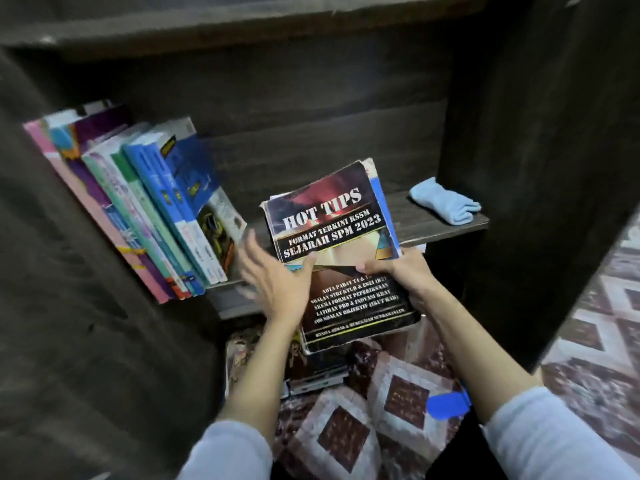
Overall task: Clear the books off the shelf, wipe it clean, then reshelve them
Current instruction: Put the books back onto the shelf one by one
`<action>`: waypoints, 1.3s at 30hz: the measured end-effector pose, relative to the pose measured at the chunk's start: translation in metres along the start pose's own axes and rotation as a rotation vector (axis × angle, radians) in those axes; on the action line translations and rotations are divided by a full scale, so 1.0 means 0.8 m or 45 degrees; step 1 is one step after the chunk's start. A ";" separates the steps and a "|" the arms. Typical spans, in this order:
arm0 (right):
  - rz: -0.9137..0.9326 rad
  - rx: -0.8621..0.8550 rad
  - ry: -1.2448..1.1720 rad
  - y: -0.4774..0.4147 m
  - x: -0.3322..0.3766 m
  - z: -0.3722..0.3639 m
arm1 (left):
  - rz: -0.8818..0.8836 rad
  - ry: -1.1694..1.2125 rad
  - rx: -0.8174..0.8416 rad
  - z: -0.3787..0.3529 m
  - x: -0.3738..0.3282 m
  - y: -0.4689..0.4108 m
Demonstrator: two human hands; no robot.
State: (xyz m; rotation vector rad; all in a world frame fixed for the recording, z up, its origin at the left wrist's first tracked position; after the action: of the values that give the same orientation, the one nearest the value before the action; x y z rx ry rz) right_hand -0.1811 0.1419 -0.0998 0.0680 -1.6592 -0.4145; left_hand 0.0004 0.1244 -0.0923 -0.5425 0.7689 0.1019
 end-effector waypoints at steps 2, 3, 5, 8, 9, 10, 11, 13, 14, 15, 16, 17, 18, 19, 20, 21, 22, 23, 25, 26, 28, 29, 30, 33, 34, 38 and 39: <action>-0.134 -0.020 -0.094 -0.014 -0.007 -0.001 | 0.470 0.371 0.135 -0.023 0.021 0.010; -0.196 -0.036 -0.107 -0.017 -0.010 0.000 | 0.653 0.525 0.230 -0.034 0.032 0.013; -0.300 -0.031 -0.119 -0.028 -0.013 0.003 | 0.834 0.675 0.479 -0.057 0.050 0.019; -0.392 0.040 -0.110 -0.038 -0.007 0.005 | 0.787 0.660 0.727 -0.084 0.086 0.006; -0.414 0.031 -0.096 -0.042 -0.003 0.006 | 0.778 0.691 0.782 -0.082 0.086 0.000; -0.444 0.026 -0.072 -0.050 0.001 0.006 | 0.770 0.751 0.837 -0.075 0.080 -0.005; -0.474 0.026 -0.034 -0.053 0.004 0.006 | 0.750 0.812 0.888 -0.066 0.072 -0.009; -0.496 0.039 0.040 -0.063 0.011 0.005 | 0.691 0.905 0.942 -0.054 0.056 -0.017; -0.491 0.037 0.076 -0.071 0.010 0.004 | 0.690 0.943 0.949 -0.051 0.052 -0.018; -0.458 0.016 0.117 -0.078 0.013 0.004 | 0.696 0.972 0.943 -0.050 0.046 -0.019; -0.414 -0.011 0.187 -0.084 0.015 0.003 | 0.716 0.994 0.922 -0.048 0.043 -0.019; -0.353 -0.059 0.291 -0.087 0.018 0.002 | 0.745 1.003 0.905 -0.047 0.040 -0.019; -0.286 -0.107 0.436 -0.090 0.020 -0.001 | 0.775 1.014 0.891 -0.047 0.039 -0.019; -0.207 -0.153 0.632 -0.091 0.023 -0.004 | 0.799 1.026 0.883 -0.047 0.037 -0.019; -0.121 -0.213 0.888 -0.088 0.025 -0.007 | 0.819 1.040 0.875 -0.050 0.038 -0.020; -0.008 -0.270 1.165 -0.079 0.027 -0.011 | 0.837 1.055 0.869 -0.050 0.036 -0.020; 0.137 -0.278 1.402 -0.069 0.026 -0.017 | 0.846 1.076 0.864 -0.050 0.034 -0.020; 0.283 -0.202 1.563 -0.056 0.025 -0.024 | 0.847 1.112 0.860 -0.051 0.032 -0.021; 0.393 0.140 1.691 -0.028 0.018 -0.040 | 0.843 1.193 0.858 -0.053 0.030 -0.023; 0.380 0.287 1.767 -0.016 0.012 -0.047 | 0.848 1.219 0.867 -0.053 0.030 -0.023; 0.384 0.320 2.006 -0.008 -0.004 -0.051 | 0.848 1.193 0.879 -0.054 0.031 -0.024; 0.455 0.223 2.084 -0.007 -0.011 -0.051 | 0.842 1.172 0.876 -0.054 0.033 -0.025; 0.562 0.088 2.114 -0.007 -0.020 -0.051 | 0.842 1.171 0.878 -0.054 0.033 -0.024; 0.985 -0.438 2.014 -0.008 -0.049 -0.051 | 0.850 1.210 0.867 -0.054 0.030 -0.027; 1.117 -0.569 1.935 -0.011 -0.059 -0.050 | 0.851 1.204 0.852 -0.054 0.029 -0.028; 1.330 -0.733 1.726 -0.022 -0.068 -0.039 | 0.820 1.145 0.786 -0.058 0.017 -0.033; 1.364 -0.710 1.675 -0.024 -0.065 -0.038 | 0.810 1.132 0.757 -0.058 0.013 -0.034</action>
State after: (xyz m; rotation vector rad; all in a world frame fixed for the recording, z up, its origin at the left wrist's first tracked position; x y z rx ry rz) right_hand -0.1484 0.1321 -0.1529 -0.7756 -0.1075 0.0633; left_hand -0.0137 0.0765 -0.1150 0.2878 1.7495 0.2135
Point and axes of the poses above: each hand's wrist, its own y-axis away from the middle knuckle, its own z-axis out of the back of the hand, x = y × z, the point moved 1 cm from there along -y, towards the middle knuckle, and after that the axes turned 9 degrees about -z, right-handed, at the moved point
